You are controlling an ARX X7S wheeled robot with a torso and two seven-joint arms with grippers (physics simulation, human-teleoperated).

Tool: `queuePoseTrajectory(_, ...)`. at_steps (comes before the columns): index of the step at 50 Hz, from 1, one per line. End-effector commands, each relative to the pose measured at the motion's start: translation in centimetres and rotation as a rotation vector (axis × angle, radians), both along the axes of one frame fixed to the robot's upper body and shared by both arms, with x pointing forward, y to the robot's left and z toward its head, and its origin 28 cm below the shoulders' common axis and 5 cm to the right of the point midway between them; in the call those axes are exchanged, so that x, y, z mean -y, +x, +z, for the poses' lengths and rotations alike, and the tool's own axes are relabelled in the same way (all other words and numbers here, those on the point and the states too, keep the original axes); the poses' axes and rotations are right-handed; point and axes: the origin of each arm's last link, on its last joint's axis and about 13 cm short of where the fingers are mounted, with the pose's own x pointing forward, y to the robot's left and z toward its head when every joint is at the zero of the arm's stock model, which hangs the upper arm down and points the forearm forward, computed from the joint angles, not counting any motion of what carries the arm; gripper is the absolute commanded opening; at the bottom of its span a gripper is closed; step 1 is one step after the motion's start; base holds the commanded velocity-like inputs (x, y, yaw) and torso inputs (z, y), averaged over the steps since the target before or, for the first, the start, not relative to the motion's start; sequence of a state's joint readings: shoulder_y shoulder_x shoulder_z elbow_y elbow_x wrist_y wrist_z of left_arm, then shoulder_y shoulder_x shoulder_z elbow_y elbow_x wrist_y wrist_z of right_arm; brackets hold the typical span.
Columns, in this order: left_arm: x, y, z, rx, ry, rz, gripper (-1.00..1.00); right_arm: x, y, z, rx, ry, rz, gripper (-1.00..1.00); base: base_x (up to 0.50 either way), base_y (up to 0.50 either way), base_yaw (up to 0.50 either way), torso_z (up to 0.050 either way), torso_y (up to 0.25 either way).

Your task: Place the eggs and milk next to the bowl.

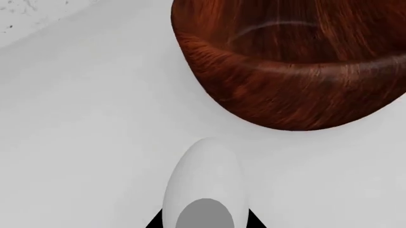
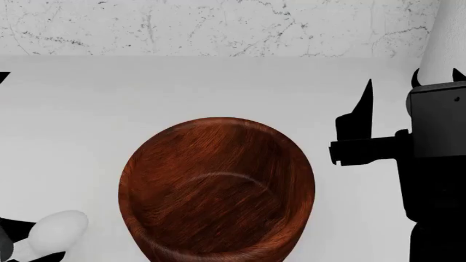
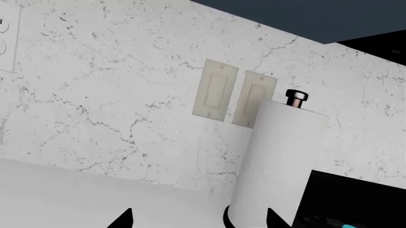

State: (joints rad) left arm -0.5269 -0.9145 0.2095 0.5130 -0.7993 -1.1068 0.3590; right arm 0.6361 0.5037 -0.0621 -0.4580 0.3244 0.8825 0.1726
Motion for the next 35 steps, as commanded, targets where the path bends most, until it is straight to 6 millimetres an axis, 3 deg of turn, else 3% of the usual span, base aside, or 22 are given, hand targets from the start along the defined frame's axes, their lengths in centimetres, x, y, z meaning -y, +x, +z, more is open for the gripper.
queuePoseTrajectory(1, 0.5, -1.1, 0.6, -0.01, 0.003, -0.072, -1.0, 0.0, 0.0, 0.0, -0.001, 0.002, 0.0, 1.0, 0.0, 0.0, 0.0, 0.0, 0.0)
queuePoseTrajectory(35, 2.1, -2.6, -0.1, -0.052, 0.023, -0.198, -1.0, 0.2, -0.2, -0.4, 0.003, 0.013, -0.002, 1.0, 0.0, 0.0, 0.0, 0.0, 0.0)
